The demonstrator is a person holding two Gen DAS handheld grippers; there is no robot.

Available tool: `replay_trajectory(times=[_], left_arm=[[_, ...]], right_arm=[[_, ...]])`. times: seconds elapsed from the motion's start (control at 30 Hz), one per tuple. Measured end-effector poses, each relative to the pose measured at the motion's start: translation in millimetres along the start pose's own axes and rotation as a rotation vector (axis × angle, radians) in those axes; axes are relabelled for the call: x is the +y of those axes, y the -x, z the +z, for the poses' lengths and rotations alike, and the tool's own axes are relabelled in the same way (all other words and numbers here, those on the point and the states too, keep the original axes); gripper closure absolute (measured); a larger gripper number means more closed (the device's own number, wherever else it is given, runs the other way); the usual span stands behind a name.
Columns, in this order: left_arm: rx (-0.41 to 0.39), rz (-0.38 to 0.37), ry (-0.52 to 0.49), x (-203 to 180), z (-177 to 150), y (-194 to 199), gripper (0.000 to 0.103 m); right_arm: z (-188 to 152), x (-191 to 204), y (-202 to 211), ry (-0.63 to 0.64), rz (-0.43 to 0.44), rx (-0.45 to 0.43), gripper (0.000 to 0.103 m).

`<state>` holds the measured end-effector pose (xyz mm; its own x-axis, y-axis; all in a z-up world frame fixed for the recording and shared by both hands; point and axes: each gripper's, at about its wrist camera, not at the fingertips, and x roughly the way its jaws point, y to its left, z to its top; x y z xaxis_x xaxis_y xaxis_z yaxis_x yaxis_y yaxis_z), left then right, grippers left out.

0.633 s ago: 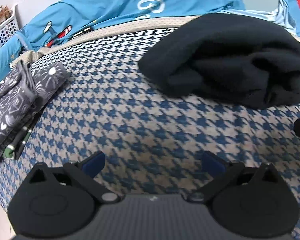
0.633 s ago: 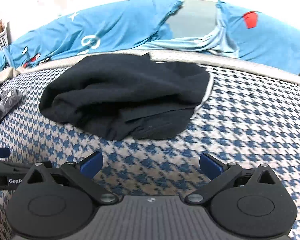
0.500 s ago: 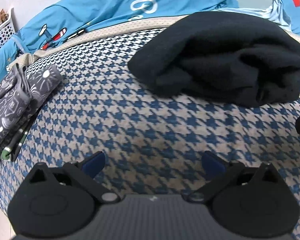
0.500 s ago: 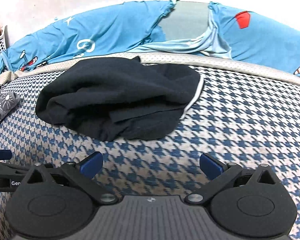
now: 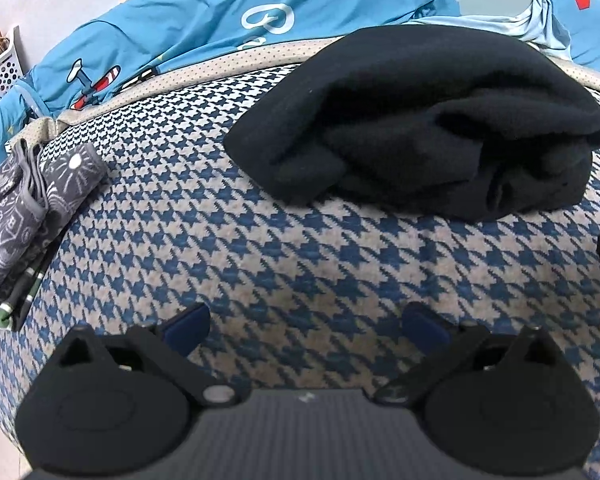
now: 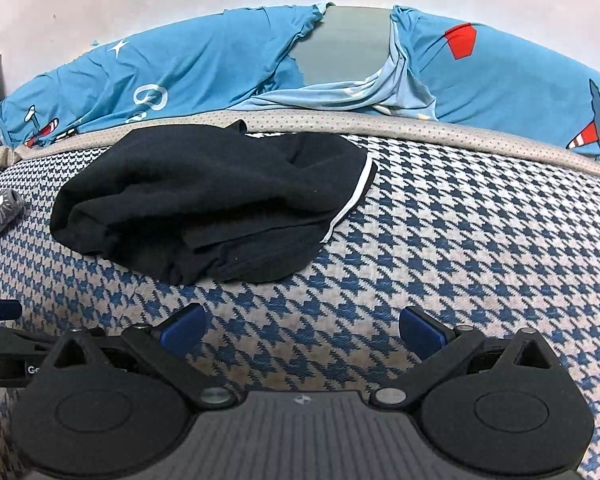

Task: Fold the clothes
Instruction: 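Move both tools toward the crumpled black garment on the bed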

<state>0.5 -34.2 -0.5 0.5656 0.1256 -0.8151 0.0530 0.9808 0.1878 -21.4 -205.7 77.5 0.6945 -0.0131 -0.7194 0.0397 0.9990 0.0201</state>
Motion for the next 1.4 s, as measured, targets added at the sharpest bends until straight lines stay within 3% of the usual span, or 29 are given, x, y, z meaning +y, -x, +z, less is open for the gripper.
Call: replay_trajectory(times=[0.37, 0.8, 1.4], left_arm=[[-0.041, 0.008, 0.001, -2, 8, 5, 0.000], [-0.062, -0.001, 0.083, 15, 25, 11, 0.000], [-0.038, 0.012, 0.190, 36, 36, 7, 0.000]], right_arm=[[12, -4, 4, -0.020, 0.021, -0.047, 0.000], [38, -9, 6, -0.082, 0.153, -0.193, 0.000], [49, -7, -37, -0.133, 0.208, -0.186, 0.001]])
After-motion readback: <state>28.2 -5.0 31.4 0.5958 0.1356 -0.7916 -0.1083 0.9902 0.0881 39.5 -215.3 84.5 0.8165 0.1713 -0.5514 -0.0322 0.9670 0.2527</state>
